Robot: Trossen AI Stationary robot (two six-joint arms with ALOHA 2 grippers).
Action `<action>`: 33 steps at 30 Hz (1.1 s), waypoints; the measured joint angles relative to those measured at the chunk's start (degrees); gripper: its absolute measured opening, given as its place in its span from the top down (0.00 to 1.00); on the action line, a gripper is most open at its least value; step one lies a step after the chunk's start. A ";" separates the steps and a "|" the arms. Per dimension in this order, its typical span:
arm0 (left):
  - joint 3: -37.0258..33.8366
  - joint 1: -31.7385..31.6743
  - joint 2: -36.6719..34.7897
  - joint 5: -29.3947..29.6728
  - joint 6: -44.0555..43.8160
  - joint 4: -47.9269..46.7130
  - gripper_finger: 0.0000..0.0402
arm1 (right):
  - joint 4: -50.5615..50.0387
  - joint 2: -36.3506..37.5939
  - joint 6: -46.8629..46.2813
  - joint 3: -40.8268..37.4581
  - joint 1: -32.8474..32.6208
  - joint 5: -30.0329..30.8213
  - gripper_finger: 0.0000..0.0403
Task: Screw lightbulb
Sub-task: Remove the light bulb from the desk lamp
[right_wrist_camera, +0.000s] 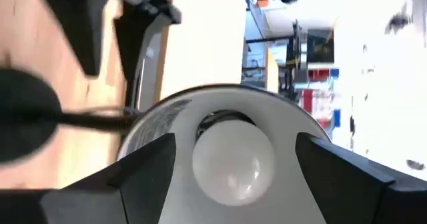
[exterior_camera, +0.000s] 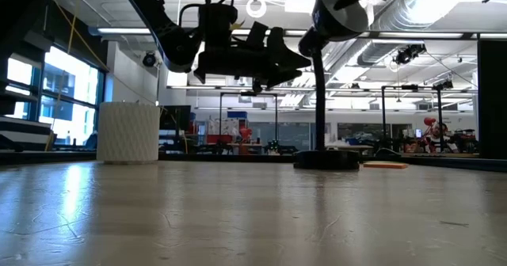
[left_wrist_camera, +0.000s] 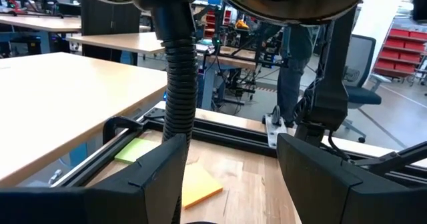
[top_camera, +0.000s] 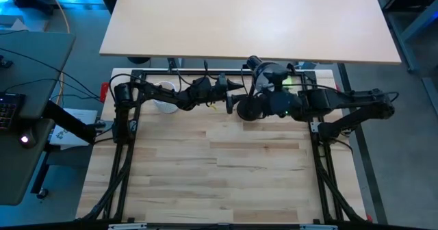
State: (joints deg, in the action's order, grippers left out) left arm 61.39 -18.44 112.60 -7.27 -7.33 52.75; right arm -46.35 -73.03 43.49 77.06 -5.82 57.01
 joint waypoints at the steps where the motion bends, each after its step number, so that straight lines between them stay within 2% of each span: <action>1: 0.00 0.02 0.00 -0.04 0.02 -0.02 0.43 | 0.02 0.04 -3.11 0.01 -0.61 0.45 0.24; 4: 0.00 0.01 0.00 -0.02 0.02 -0.04 0.43 | 0.09 0.22 -15.88 0.02 -1.39 0.55 0.24; 8: 0.00 0.01 0.00 -0.02 -0.02 0.02 0.43 | -1.58 1.10 -40.95 0.02 -0.75 -0.57 0.24; 12: 0.00 0.01 0.00 -0.02 0.00 0.38 0.43 | -2.06 2.42 -63.74 0.02 4.54 -8.28 0.24; 15: 0.00 0.01 0.00 -0.02 -0.06 0.50 0.43 | -2.32 2.64 -73.60 0.02 9.15 -13.03 0.24; 23: 0.00 0.01 0.00 -0.01 -0.02 0.70 0.43 | 0.64 1.57 -72.87 0.02 17.76 -22.71 0.24; 29: 0.00 0.01 0.00 0.00 0.00 0.33 0.43 | 5.74 1.29 -63.85 0.02 19.80 -26.86 0.24; 33: 0.00 0.01 0.00 0.00 0.00 0.16 0.43 | 3.10 1.29 -55.76 0.02 20.40 -25.50 0.24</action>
State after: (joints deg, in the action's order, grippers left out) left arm 61.39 -18.44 112.60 -7.27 -7.33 52.91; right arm -43.25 -71.75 -12.27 77.08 14.59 31.51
